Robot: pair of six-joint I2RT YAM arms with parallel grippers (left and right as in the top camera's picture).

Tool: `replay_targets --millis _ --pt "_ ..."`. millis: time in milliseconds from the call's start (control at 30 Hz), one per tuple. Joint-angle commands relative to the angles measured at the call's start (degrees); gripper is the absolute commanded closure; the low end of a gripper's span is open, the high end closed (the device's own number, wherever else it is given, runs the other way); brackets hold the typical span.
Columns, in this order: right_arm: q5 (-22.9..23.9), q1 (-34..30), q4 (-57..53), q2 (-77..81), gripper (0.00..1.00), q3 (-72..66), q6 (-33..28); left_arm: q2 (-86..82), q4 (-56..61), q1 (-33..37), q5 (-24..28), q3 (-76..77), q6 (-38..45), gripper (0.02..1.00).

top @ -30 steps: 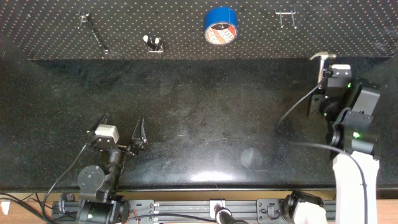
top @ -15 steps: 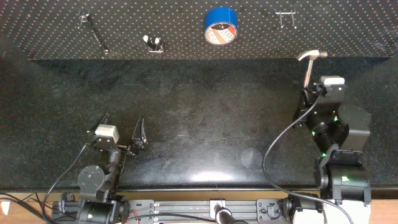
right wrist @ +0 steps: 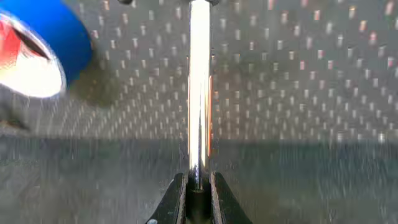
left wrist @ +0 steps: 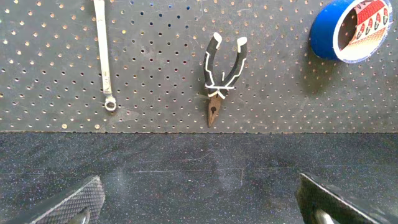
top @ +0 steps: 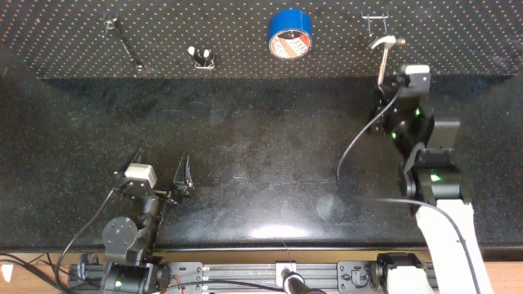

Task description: Place Tools Onto Pegboard

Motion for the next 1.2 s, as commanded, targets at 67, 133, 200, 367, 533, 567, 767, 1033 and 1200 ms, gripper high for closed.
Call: replay_targets --millis 67,133,200,367,533,567,767,1033,1200 --pt "-0.3 0.9 3.6 1.8 0.925 2.7 0.6 -0.7 -0.4 0.1 -0.4 -0.1 0.7 0.025" --pt "-0.3 0.9 4.0 1.8 0.925 2.7 0.6 -0.7 -0.4 0.1 -0.4 -0.1 0.7 0.027" --pt "-0.4 0.9 5.0 2.1 0.925 2.7 0.6 -0.7 -0.4 0.1 -0.4 -0.1 0.7 0.025" --pt "-0.4 1.0 9.4 6.1 0.925 2.9 0.7 -0.7 -0.4 0.1 -0.5 -0.1 0.7 0.025" --pt "-0.4 1.0 11.0 10.2 0.923 5.0 0.6 -0.7 -0.4 0.1 -0.4 -0.1 0.7 0.025" --pt "-0.4 1.0 11.1 11.0 0.925 5.6 0.5 -0.7 -0.4 0.1 -0.4 -0.1 0.7 0.025" --pt "-0.3 0.9 12.0 15.1 0.925 8.2 0.2 -0.7 -0.4 0.1 -0.4 -0.1 0.7 0.025" --pt "-0.3 0.8 14.1 18.5 0.925 8.2 0.5 -0.7 -0.4 0.1 -0.4 -0.1 0.7 0.023" --pt "-0.3 0.8 14.2 19.1 0.925 8.2 0.5 -0.7 -0.4 0.1 -0.5 -0.1 0.7 0.025"
